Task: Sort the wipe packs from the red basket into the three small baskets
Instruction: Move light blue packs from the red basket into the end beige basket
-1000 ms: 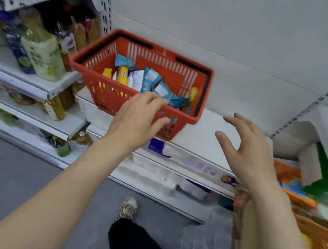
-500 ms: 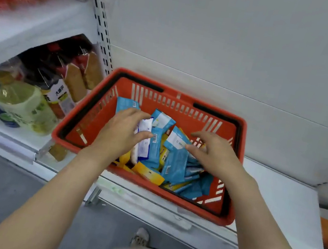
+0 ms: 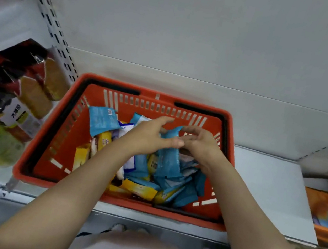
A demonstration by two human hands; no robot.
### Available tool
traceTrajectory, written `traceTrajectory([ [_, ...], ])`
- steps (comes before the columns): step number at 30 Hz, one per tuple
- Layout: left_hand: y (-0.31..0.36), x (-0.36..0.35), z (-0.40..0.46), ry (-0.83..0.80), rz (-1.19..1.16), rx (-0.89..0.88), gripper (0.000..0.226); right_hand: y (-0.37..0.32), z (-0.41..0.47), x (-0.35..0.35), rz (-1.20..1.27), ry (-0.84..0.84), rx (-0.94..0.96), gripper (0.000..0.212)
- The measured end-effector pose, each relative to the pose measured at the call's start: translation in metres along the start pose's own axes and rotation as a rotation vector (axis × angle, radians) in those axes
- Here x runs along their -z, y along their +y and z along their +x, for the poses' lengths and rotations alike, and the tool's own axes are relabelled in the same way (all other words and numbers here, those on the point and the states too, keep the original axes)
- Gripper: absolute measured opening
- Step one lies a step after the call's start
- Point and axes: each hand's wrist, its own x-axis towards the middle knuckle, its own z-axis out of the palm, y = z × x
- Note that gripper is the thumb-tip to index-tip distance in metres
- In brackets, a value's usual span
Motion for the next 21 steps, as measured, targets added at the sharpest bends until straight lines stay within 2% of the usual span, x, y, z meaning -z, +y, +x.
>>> traceTrajectory([
  [3,0.002,-0.005,0.005,-0.026,-0.016,-0.032,0.084,-0.004,-0.009,0.000,0.271,-0.104,-0.055,0.030],
  [5,-0.005,-0.008,0.007,0.021,0.016,-0.031,0.067,-0.007,-0.010,-0.003,0.285,-0.103,-0.069,0.022],
  [6,-0.011,-0.007,0.007,0.053,0.038,-0.013,0.061,-0.007,-0.007,-0.003,0.234,-0.036,-0.060,0.021],
  [7,-0.015,-0.003,0.007,0.087,0.057,0.017,0.057,-0.005,-0.004,-0.002,0.109,0.069,-0.035,0.023],
  [9,-0.025,0.009,0.006,0.152,0.058,0.085,0.050,0.003,0.003,0.004,-0.343,0.246,0.027,0.028],
  [11,-0.033,0.023,0.004,0.222,0.010,0.109,0.040,0.012,0.008,0.003,-0.748,0.224,0.024,0.036],
  [12,-0.037,0.029,0.002,0.254,-0.021,0.105,0.034,0.016,0.011,-0.002,-0.866,0.169,-0.012,0.039],
  [15,-0.045,0.042,-0.004,0.315,-0.128,0.100,0.027,0.025,0.020,-0.020,-1.119,0.027,-0.116,0.047],
  [17,-0.051,0.050,-0.009,0.346,-0.174,0.114,0.026,0.027,0.025,-0.027,-1.246,0.007,-0.139,0.052],
  [21,-0.063,0.062,-0.018,0.376,-0.271,0.118,0.026,0.023,0.025,-0.031,-1.250,0.008,-0.242,0.074],
])
